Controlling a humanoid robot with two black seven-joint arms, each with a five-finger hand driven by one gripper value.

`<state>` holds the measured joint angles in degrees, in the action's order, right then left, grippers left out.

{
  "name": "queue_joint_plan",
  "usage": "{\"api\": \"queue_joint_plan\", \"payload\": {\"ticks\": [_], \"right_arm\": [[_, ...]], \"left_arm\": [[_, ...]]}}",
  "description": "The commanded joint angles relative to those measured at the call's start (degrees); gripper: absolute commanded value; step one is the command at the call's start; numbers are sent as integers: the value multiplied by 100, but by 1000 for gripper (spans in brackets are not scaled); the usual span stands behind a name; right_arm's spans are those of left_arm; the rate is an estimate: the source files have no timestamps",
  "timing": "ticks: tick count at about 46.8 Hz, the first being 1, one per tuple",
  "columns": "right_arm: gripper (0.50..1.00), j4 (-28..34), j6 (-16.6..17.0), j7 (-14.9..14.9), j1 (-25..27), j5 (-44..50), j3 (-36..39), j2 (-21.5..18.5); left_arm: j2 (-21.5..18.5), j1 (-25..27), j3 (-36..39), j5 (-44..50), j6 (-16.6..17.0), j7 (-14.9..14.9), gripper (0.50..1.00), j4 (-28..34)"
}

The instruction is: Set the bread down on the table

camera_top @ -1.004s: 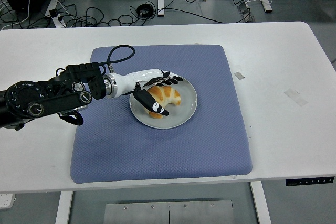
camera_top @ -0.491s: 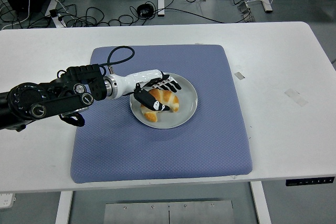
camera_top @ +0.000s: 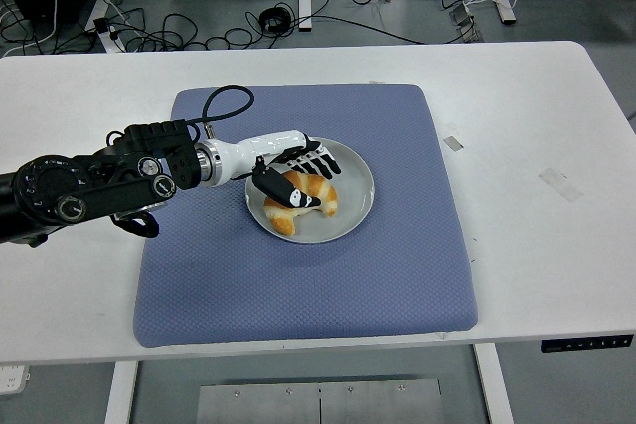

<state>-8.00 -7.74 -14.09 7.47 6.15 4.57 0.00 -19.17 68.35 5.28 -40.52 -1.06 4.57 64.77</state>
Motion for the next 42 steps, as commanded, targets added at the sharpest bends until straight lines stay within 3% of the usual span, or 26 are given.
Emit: {"api": "queue_joint_plan", "payload": {"ticks": [1, 22, 32, 42], "right_arm": [[1000, 0, 1, -6, 0, 1, 0, 0], [1000, 0, 1, 3, 0, 1, 0, 0], [1000, 0, -8, 3, 0, 1, 0, 0], [1000, 0, 1, -6, 0, 1, 0, 0]], "left_arm": [[1, -6, 8, -9, 0, 0, 707, 1], [-17, -6, 8, -167, -26, 17, 698, 1], [-78, -6, 17, -176, -53, 17, 604, 1], [-140, -6, 8, -176, -53, 17, 575, 1]]}}
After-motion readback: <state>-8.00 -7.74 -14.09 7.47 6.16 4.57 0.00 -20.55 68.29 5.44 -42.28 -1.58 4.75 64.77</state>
